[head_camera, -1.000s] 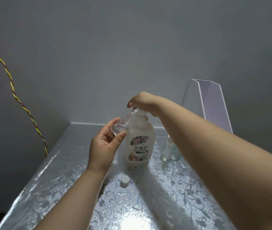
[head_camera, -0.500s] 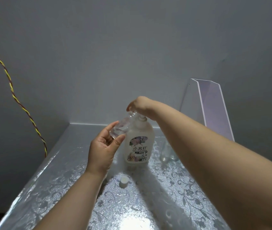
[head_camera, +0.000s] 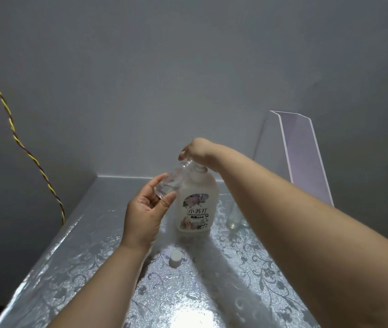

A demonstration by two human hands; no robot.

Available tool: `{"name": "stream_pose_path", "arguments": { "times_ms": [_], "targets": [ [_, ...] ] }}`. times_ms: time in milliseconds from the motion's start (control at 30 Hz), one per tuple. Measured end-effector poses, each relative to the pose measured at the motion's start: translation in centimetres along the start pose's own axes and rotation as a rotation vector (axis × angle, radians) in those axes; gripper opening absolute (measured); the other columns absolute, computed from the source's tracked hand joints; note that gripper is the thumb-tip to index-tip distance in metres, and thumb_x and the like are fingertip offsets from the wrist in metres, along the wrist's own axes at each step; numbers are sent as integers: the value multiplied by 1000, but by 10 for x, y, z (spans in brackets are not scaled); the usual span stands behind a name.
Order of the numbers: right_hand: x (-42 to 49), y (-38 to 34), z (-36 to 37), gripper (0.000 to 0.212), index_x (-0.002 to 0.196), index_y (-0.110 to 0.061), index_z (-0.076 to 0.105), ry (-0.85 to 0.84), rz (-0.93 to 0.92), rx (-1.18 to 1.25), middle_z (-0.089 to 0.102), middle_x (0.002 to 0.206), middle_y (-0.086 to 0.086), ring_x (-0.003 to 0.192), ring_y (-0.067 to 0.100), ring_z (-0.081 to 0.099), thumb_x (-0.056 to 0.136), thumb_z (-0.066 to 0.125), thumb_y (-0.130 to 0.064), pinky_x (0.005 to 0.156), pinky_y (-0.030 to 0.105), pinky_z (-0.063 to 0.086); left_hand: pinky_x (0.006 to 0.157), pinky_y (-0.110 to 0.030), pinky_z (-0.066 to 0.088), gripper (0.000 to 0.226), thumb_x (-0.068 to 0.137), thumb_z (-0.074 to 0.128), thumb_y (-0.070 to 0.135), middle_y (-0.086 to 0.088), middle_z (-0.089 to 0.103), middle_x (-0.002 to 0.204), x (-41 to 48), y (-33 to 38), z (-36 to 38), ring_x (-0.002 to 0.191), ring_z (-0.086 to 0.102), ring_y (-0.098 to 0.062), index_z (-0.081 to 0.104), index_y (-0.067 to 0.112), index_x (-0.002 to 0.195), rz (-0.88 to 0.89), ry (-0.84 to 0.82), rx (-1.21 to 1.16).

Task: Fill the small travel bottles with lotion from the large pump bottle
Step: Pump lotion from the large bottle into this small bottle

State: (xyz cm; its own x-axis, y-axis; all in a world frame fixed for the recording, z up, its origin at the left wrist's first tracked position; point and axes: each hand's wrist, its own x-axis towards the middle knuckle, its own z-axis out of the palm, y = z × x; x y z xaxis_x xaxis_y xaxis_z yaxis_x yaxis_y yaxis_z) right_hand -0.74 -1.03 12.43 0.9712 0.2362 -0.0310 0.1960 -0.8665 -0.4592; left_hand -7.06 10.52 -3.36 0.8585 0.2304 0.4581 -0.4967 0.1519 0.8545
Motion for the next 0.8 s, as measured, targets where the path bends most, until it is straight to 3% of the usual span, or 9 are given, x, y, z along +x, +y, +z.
{"name": "stream_pose_path", "arguments": {
  "times_ms": [167,300,367,533,633,733,800],
  "targets": [
    [-7,-4,-5,35,128,1,56,-6,-15,13,54,135,17,127,30,49,98,46,-13,102,33,40,85,-31,42,45,75,76,26,-7,42,79,-2,5,3,84,46,-23,67,36,118,15,31,1],
    [-11,-6,-12,36,126,5,57,10,-38,35,54,134,21,126,34,49,99,43,-14,100,37,42,85,-33,41,43,77,77,31,-3,33,70,0,8,3,81,45,-24,67,43,116,53,49,10],
    [-10,-8,-13,36,127,5,56,12,-38,5,54,135,20,127,34,49,99,46,-14,94,34,43,85,-34,42,41,77,78,32,5,35,66,-1,9,5,81,46,-25,67,44,115,57,49,10],
    [-5,-5,-5,34,129,0,57,-34,-8,-55,55,135,15,127,29,50,98,44,-7,102,32,40,78,-21,45,41,76,72,26,14,42,61,-4,9,6,77,43,-21,64,33,116,23,51,26],
    [-4,-3,-1,36,131,0,54,-30,12,-74,52,138,15,129,29,48,100,43,-13,104,31,38,81,-24,47,41,75,73,24,4,58,74,-7,9,6,83,50,-22,65,32,114,6,40,1],
    [-6,-5,1,38,133,3,52,-28,5,-60,48,142,16,131,29,45,103,38,-15,105,30,34,81,-24,46,39,74,73,24,7,52,66,-9,10,7,82,49,-22,66,34,111,-2,56,3],
    [-8,-6,-2,38,131,5,52,-35,-14,-76,49,140,17,129,31,46,101,41,-16,106,32,35,81,-26,44,38,74,74,25,1,47,68,-8,12,7,82,48,-22,68,38,110,15,59,1]
  ]
}}
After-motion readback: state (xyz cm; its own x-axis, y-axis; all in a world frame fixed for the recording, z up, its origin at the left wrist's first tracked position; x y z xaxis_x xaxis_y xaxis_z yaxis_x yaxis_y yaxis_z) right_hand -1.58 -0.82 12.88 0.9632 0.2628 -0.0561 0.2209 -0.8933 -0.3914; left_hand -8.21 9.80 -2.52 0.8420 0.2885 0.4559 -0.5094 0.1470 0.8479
